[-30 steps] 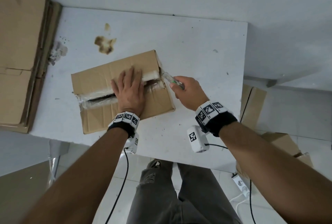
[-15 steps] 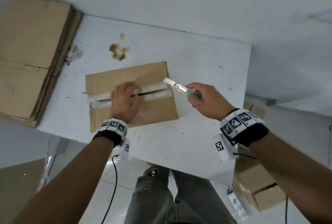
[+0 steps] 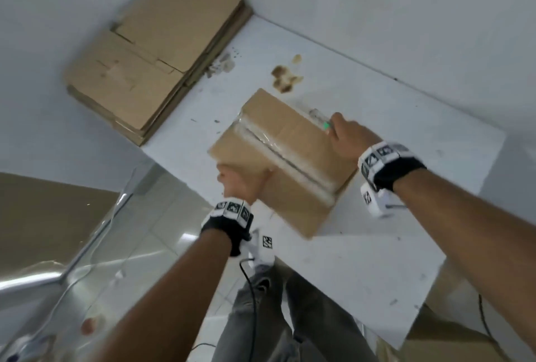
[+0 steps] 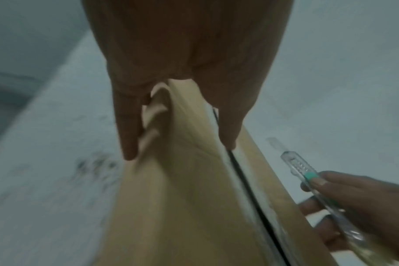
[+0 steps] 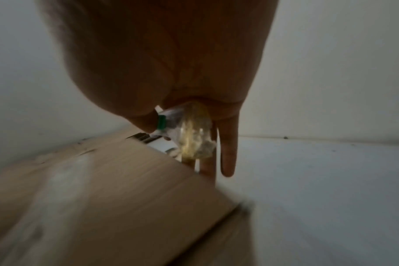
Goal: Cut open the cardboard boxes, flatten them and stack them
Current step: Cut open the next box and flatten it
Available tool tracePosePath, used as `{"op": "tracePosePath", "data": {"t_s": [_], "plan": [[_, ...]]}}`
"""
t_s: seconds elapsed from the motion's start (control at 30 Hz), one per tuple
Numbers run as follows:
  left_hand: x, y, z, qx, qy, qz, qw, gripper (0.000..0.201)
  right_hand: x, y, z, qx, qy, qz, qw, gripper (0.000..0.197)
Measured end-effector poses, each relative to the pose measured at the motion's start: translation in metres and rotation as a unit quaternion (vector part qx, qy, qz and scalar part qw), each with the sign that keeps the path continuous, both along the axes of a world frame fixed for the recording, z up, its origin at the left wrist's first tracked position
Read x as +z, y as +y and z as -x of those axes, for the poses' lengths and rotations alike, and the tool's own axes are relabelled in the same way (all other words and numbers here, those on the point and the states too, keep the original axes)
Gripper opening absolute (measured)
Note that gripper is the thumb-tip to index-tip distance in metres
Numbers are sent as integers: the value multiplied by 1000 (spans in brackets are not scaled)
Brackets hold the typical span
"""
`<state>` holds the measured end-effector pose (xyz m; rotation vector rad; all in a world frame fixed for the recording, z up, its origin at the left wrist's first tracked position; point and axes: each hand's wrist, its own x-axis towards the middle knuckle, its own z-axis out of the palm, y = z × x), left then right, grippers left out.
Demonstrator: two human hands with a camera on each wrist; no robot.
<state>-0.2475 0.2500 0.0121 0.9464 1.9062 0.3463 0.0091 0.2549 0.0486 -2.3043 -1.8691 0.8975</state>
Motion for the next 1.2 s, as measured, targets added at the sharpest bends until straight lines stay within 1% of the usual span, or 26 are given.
{"op": "tracePosePath", "data": {"t_s": [0.03,0.07,0.1,0.13,0.17,0.2,0.23,0.27,0.33,0.37,0.43,0.5,0.53,0.6,0.63,0.7,0.77,0.8,0.93,1.07,1.13,1.2], "plan": [[4,12,-4,-79,71,-13,994,142,-6,-23,6,-9,29,-4,1000,28],[7,21,-10,-167,130,-26,977,150,-10,-53,12,-14,66,2,998,28],[9,28,-19,-256,170,-35,951,155,-13,-84,20,-14,113,21,993,26],[7,34,-27,-341,197,-34,919,158,-15,-112,28,-24,164,46,985,22],[5,38,-37,-411,217,-30,885,159,-16,-135,34,-41,203,63,976,17],[2,42,-47,-465,234,-28,854,159,-12,-152,35,-61,231,60,969,14],[1,44,-55,-500,251,-29,828,157,-9,-162,31,-83,238,33,967,16],[1,46,-60,-515,264,-28,815,156,-6,-165,24,-98,217,-9,971,22],[2,46,-62,-517,284,-25,807,153,4,-158,2,-106,137,-74,982,27],[2,43,-62,-517,305,-23,800,152,10,-149,-10,-96,100,-85,987,29],[1,30,-63,-506,359,-23,784,152,22,-126,-28,-53,25,-69,996,31],[0,19,-68,-488,381,-39,784,152,29,-102,-32,16,-56,-59,997,30],[0,17,-68,-487,376,-49,787,149,30,-92,-31,52,-79,-61,994,31],[3,20,-61,-494,340,-74,797,136,29,-74,-22,108,-101,-60,987,32],[4,23,-54,-497,321,-87,802,129,28,-66,-17,125,-107,-63,984,32],[6,28,-36,-495,289,-105,812,122,28,-52,-10,147,-114,-78,980,33],[3,27,-18,-486,265,-123,824,119,31,-41,-9,153,-112,-85,978,34],[2,25,-12,-486,257,-136,824,119,33,-38,-10,153,-113,-84,978,35],[0,17,-14,-506,243,-174,809,120,43,-34,-7,150,-118,-64,979,34],[-1,20,-21,-500,234,-170,817,114,52,-37,-11,122,-111,-59,985,37],[-1,23,-20,-496,229,-167,821,112,51,-42,-17,117,-113,-60,985,39],[1,22,-22,-502,221,-172,818,112,45,-45,-16,122,-112,-64,984,38]]}}
